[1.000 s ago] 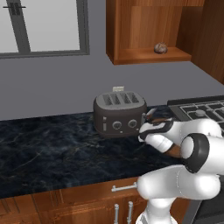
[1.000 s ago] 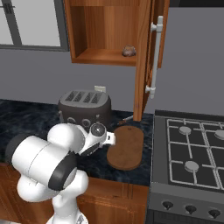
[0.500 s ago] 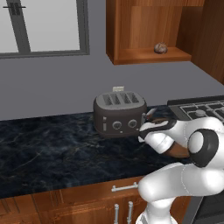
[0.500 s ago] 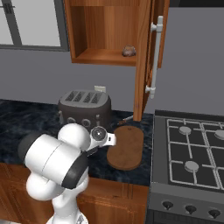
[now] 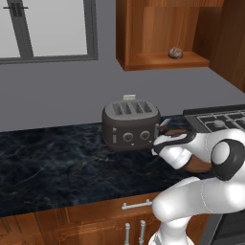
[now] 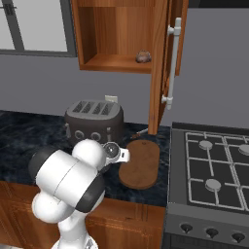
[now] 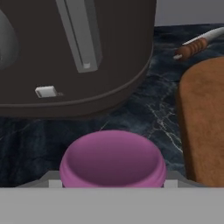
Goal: Pick the bread, place it on the cutting board, pick the jam, place it on the counter, and close the cabinet.
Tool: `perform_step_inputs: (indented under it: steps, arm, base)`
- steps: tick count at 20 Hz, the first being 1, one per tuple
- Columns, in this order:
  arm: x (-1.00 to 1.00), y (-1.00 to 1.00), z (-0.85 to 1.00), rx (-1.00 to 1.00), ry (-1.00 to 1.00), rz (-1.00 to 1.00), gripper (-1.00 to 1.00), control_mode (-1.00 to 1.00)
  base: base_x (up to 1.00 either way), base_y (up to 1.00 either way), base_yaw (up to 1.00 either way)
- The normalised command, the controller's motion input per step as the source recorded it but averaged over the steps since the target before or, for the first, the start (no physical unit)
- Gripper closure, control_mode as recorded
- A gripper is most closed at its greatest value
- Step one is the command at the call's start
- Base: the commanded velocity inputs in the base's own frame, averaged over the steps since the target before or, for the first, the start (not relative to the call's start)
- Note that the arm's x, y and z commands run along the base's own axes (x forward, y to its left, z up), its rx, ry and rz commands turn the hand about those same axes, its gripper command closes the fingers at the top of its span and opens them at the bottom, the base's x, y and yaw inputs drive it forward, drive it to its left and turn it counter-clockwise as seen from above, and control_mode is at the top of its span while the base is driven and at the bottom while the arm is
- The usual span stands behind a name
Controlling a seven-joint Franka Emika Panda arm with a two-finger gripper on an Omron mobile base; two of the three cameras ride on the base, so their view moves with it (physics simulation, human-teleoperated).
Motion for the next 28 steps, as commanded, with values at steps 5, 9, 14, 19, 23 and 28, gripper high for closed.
perform_step_inputs:
  steps: [5, 9, 14, 19, 23, 28]
  arm:
    - [0.0, 0.0, -0.01, 0.0, 0.0, 0.0, 1.0, -1.0]
    - [0.0, 0.0, 0.0, 0.0, 0.0, 0.0, -1.0, -1.0]
    - [0.0, 0.0, 0.0, 0.0, 0.0, 0.0, -1.0, -1.0]
    - [0.0, 0.0, 0.0, 0.0, 0.0, 0.0, -1.0, -1.0]
    - [0.0, 0.0, 0.0, 0.0, 0.0, 0.0, -1.0, -1.0]
    - [-0.09, 0.0, 0.0, 0.0, 0.0, 0.0, -1.0, -1.0]
  base:
    - [0.0, 0.0, 0.0]
    - [0.0, 0.0, 0.0]
    - [0.0, 0.0, 0.0]
    - [0.0, 0.0, 0.0]
    - [0.0, 0.0, 0.0]
    - [0.0, 0.0, 0.0]
